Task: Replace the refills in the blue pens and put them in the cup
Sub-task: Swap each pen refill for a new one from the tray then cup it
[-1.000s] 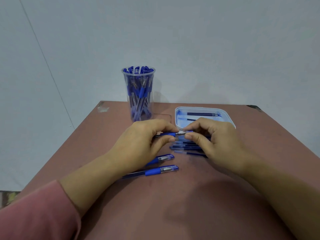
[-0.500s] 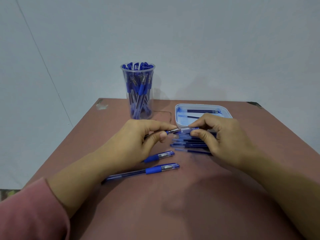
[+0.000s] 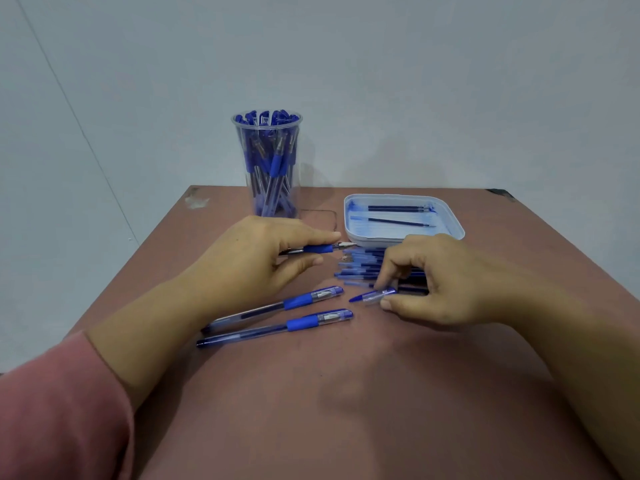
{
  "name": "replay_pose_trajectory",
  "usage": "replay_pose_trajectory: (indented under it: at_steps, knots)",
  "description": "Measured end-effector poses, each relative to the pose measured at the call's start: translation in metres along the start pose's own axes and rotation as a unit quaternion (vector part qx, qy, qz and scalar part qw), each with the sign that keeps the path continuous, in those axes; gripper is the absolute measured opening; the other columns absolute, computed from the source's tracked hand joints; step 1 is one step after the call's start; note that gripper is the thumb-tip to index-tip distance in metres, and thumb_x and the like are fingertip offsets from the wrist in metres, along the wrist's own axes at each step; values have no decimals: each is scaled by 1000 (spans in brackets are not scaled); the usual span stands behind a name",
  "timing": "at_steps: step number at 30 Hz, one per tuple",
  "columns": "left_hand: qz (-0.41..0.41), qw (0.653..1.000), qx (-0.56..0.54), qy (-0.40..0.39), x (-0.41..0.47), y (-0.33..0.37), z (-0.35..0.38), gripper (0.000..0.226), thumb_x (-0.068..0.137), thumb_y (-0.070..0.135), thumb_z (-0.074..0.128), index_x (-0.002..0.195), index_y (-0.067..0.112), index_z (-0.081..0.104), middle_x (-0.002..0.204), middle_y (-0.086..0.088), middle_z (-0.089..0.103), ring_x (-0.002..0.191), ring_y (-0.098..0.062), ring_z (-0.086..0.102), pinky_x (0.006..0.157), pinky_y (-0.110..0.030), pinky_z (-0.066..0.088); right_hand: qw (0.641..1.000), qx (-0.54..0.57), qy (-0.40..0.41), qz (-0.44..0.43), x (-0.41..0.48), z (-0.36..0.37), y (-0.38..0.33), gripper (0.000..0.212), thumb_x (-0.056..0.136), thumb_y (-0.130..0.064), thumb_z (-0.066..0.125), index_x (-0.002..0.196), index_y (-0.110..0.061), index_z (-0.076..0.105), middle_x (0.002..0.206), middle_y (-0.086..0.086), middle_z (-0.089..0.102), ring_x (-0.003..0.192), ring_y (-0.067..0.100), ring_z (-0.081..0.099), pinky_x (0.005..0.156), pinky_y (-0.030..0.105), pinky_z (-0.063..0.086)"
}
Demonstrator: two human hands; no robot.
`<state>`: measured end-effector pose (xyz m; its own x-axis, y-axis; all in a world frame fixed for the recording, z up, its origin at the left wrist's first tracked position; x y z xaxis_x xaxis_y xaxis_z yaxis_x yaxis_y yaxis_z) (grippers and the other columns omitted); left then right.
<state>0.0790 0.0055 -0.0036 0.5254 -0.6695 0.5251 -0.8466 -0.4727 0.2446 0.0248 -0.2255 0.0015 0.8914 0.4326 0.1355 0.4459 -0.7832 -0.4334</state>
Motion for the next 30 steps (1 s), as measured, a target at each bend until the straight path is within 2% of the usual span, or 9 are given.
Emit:
replay_pose_trajectory:
  at_steps: [4,7,10,15,18,20,24,26,30]
  knots:
    - [-6,999,-31,21,-1,1,1,34,86,23,72,120,23,69,101,27,66,87,21,56,78,-2,42,1000,-21,-14,-3,-1,2,-2,13,76,-39,75,86,-35,68,84,-19,64,88,-1,58,75,17,47]
    - [-2,999,-37,35,-2,2,2,32,83,23,73,115,19,72,93,37,54,80,29,49,74,5,35,996,12,85,-17,3,3,-5,25,73,-56,63,86,-35,65,83,-18,65,82,2,59,69,16,46]
    - [13,999,-33,32,-1,5,2,35,84,35,67,116,22,71,95,26,66,80,27,50,74,3,38,985,67,162,-10,10,12,-11,24,80,-62,52,84,-40,62,80,-16,64,72,7,57,61,15,43]
    - [19,999,-39,19,-1,7,3,34,86,37,66,117,24,70,98,24,66,82,23,53,76,-1,42,977,98,190,-2,18,22,-19,11,88,-45,59,79,-45,64,78,-15,67,70,10,61,62,18,47]
    - [8,999,-50,10,-2,8,5,30,87,31,70,116,26,70,93,25,66,79,18,57,71,-2,42,974,111,198,-1,18,24,-19,20,86,-28,68,77,-45,63,77,-15,69,71,9,63,64,15,49]
    - [-8,998,-64,13,-2,9,5,29,86,30,70,115,29,70,87,30,62,76,13,59,68,-5,43,969,124,213,-3,18,24,-19,25,84,-23,71,78,-45,63,78,-12,71,73,11,65,68,21,52]
    - [-19,998,-63,19,-2,8,5,33,82,42,64,112,28,72,80,37,57,73,15,59,67,-3,44,966,149,212,-5,18,23,-18,23,80,-21,76,81,-41,66,82,-10,71,79,12,66,74,32,54]
    - [-19,999,-43,26,-2,5,4,37,83,51,62,110,29,73,82,28,66,73,16,58,67,-5,45,967,150,206,1,18,21,-15,21,79,-23,76,80,-41,66,82,-10,70,78,12,65,74,32,54]
    - [-2,998,18,58,-2,-1,3,38,88,56,53,111,33,72,88,14,72,75,0,62,64,-26,54,966,158,204,8,16,17,-12,14,79,-29,75,82,-38,65,82,-12,68,76,7,63,72,22,52]
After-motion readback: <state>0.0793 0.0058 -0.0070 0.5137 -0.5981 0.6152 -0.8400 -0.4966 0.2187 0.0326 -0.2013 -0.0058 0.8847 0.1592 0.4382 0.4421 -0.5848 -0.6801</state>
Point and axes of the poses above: each hand's wrist, its own x-axis towards the middle knuckle, its own z-axis out of the palm, y = z × x, the point moved 2 cm from there along x, towards the middle knuckle
